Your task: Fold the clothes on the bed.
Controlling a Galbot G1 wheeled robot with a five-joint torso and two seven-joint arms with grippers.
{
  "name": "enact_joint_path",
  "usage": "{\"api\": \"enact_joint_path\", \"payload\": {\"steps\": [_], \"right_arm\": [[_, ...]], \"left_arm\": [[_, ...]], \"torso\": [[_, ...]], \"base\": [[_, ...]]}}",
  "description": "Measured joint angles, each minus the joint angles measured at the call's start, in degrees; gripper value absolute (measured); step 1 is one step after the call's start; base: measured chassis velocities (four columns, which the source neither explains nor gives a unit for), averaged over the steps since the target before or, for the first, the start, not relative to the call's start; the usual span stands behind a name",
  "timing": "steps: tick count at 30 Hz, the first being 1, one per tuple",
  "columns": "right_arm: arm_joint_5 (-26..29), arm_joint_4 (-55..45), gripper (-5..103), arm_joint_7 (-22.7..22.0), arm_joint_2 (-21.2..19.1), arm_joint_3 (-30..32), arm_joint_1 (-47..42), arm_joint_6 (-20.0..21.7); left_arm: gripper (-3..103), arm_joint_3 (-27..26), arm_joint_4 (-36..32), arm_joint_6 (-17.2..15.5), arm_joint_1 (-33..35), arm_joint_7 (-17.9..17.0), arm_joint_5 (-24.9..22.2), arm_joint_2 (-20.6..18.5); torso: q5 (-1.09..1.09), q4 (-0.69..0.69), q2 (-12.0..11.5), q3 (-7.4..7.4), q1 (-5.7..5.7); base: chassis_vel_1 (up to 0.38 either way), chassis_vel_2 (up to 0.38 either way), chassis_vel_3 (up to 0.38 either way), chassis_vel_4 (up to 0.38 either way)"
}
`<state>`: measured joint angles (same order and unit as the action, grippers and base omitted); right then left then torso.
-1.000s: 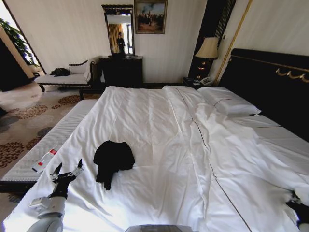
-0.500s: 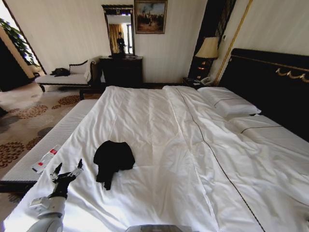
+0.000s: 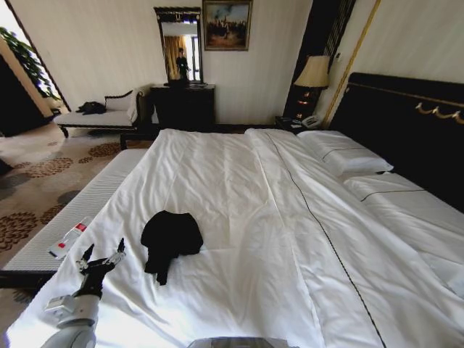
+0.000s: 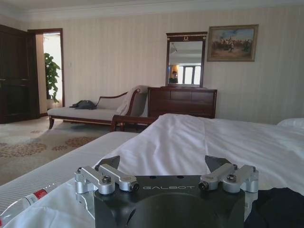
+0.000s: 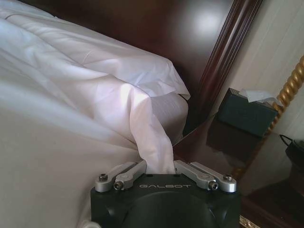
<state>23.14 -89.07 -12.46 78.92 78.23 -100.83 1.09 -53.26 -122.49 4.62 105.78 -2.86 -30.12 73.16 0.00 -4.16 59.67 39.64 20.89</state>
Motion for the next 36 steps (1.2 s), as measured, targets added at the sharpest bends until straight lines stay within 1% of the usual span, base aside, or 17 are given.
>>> {"api": "enact_joint_path", "payload": {"steps": [9,12,15,17,18,19,21,22,23,24,27,28,30,31,33,34,36], "right_arm": [[-0.50,2.57,1,-1.48,0.23,-0.63,0.07,0.37],[0.23,3.26,1,-1.70,-0.04,-0.63,0.17,0.36],[0.90,3.27,-1,-1.78,-0.04,-0.66,0.25,0.28],[1.62,2.85,9,-1.89,0.21,-0.78,0.27,-0.20],[1.92,2.52,15,-1.90,0.31,-0.82,0.27,-0.49],[1.92,2.52,15,-1.90,0.31,-0.82,0.27,-0.49],[2.85,1.43,25,-1.54,0.49,-0.83,0.12,-1.42],[3.30,0.75,25,-1.17,0.54,-0.81,-0.05,-1.82],[4.01,0.03,31,-0.69,0.55,-0.75,-0.28,-2.15],[4.01,0.03,31,-0.69,0.55,-0.75,-0.28,-2.15],[6.49,-2.76,47,1.11,0.60,-0.56,-1.27,-3.41],[6.49,-2.76,47,1.11,0.60,-0.56,-1.27,-3.41],[7.38,-5.50,58,1.85,1.06,-0.34,-1.93,-3.96],[7.58,-6.76,58,1.97,1.33,-0.21,-2.12,-4.03],[7.85,-9.15,69,2.09,1.77,0.07,-2.44,-4.11],[7.85,-9.15,69,2.09,1.77,0.07,-2.44,-4.11],[8.13,-11.65,80,2.26,2.06,0.23,-2.95,-4.30]], "left_arm": [[100,0.42,-0.20,0.01,-0.06,-0.03,0.40,0.12],[100,0.52,-0.46,-0.05,-0.05,-0.04,0.62,0.16],[100,0.52,-0.53,-0.06,-0.02,-0.07,0.65,0.18],[100,0.44,-0.58,-0.07,0.11,-0.08,0.65,0.23],[100,0.40,-0.58,-0.06,0.15,-0.08,0.65,0.26],[100,0.40,-0.58,-0.06,0.15,-0.08,0.65,0.26],[100,0.35,-0.58,-0.01,0.34,-0.08,0.65,0.43],[100,0.33,-0.58,0.04,0.47,-0.08,0.64,0.52],[100,0.31,-0.58,0.11,0.63,-0.08,0.64,0.61],[100,0.31,-0.58,0.11,0.63,-0.08,0.64,0.61],[100,0.30,-0.54,0.25,0.80,-0.08,0.66,0.58],[100,0.30,-0.54,0.25,0.80,-0.08,0.66,0.58],[100,0.28,-0.51,0.27,0.62,-0.08,0.71,0.24],[100,0.25,-0.53,0.26,0.50,-0.08,0.71,0.16],[100,0.24,-0.66,0.18,0.36,-0.09,0.71,0.25],[100,0.24,-0.66,0.18,0.36,-0.09,0.71,0.25],[100,0.31,-0.87,0.15,0.40,-0.09,0.71,0.57]], "torso": [[0.00,0.02,0.00,0.00,0.00],[0.00,0.00,0.00,0.00,0.00],[0.00,-0.02,0.00,0.00,0.00],[0.00,-0.10,0.00,0.00,0.00],[0.00,-0.11,0.00,0.00,0.00],[0.00,-0.11,0.00,0.00,0.00],[-0.01,-0.13,0.00,0.00,0.00],[-0.01,-0.12,0.00,0.00,-0.01],[-0.01,-0.09,0.00,0.00,-0.01],[-0.01,-0.09,0.00,0.00,-0.01],[-0.02,-0.03,0.00,0.00,0.00],[-0.02,-0.03,0.00,0.00,0.00],[-0.01,-0.05,0.00,0.00,0.00],[0.00,-0.05,0.00,0.00,-0.01],[-0.01,-0.04,0.00,0.00,0.00],[-0.01,-0.04,0.00,0.00,0.00],[0.00,-0.04,0.00,0.00,0.00]], "base": [[0.000,0.000,0.000,0.000],[0.000,0.000,0.000,0.000],[0.000,0.000,0.000,0.000],[0.000,0.000,0.000,0.000],[0.000,0.000,0.000,0.000],[0.000,0.000,0.000,0.000],[0.000,0.000,0.000,0.000],[0.000,0.000,0.000,0.000],[0.000,0.000,0.000,0.000],[0.000,0.000,0.000,0.000],[0.000,0.000,0.000,0.000],[0.000,0.000,0.000,0.000],[0.000,0.000,0.000,0.000],[0.000,0.000,0.000,0.000],[0.000,0.000,0.000,0.000],[0.000,0.000,0.000,0.000],[0.000,0.000,0.000,0.000]]}}
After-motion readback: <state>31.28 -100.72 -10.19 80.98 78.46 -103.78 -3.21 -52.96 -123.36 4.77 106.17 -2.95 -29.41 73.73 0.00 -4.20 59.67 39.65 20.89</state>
